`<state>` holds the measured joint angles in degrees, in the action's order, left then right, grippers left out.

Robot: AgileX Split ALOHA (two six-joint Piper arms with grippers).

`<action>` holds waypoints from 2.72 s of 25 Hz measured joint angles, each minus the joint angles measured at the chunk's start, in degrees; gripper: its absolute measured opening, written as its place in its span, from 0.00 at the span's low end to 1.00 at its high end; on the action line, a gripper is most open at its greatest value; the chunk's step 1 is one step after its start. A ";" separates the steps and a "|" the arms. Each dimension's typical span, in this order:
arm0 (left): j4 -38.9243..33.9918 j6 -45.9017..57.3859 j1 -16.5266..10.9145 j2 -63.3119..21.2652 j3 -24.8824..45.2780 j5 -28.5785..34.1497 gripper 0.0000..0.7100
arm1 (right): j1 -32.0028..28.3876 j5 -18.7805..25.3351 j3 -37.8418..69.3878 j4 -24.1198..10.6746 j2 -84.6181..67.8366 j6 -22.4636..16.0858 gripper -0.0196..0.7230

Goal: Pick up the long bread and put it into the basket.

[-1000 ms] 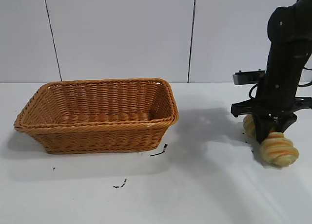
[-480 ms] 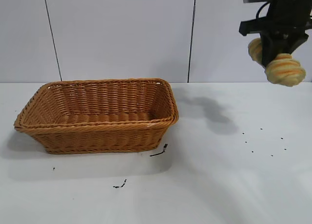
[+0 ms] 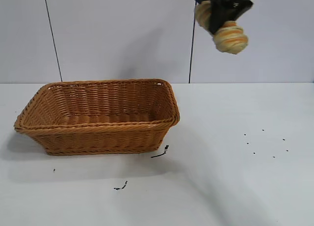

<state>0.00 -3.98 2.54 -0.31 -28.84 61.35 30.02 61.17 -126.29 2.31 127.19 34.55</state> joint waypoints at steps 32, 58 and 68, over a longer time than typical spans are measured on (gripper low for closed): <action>0.00 0.00 0.00 0.00 0.00 0.00 0.98 | 7.14 -17.57 0.44 7.46 16.53 25.86 0.62; 0.00 0.00 0.00 0.00 0.00 0.00 0.98 | -3.51 -7.64 0.44 1.12 1.88 -38.27 0.82; 0.00 0.00 0.00 0.00 0.00 0.00 0.98 | -20.52 -0.98 0.44 -4.56 1.88 -39.07 0.82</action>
<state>0.00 -3.98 2.54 -0.31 -28.84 61.35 9.49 60.19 -125.86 -2.26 129.07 -4.52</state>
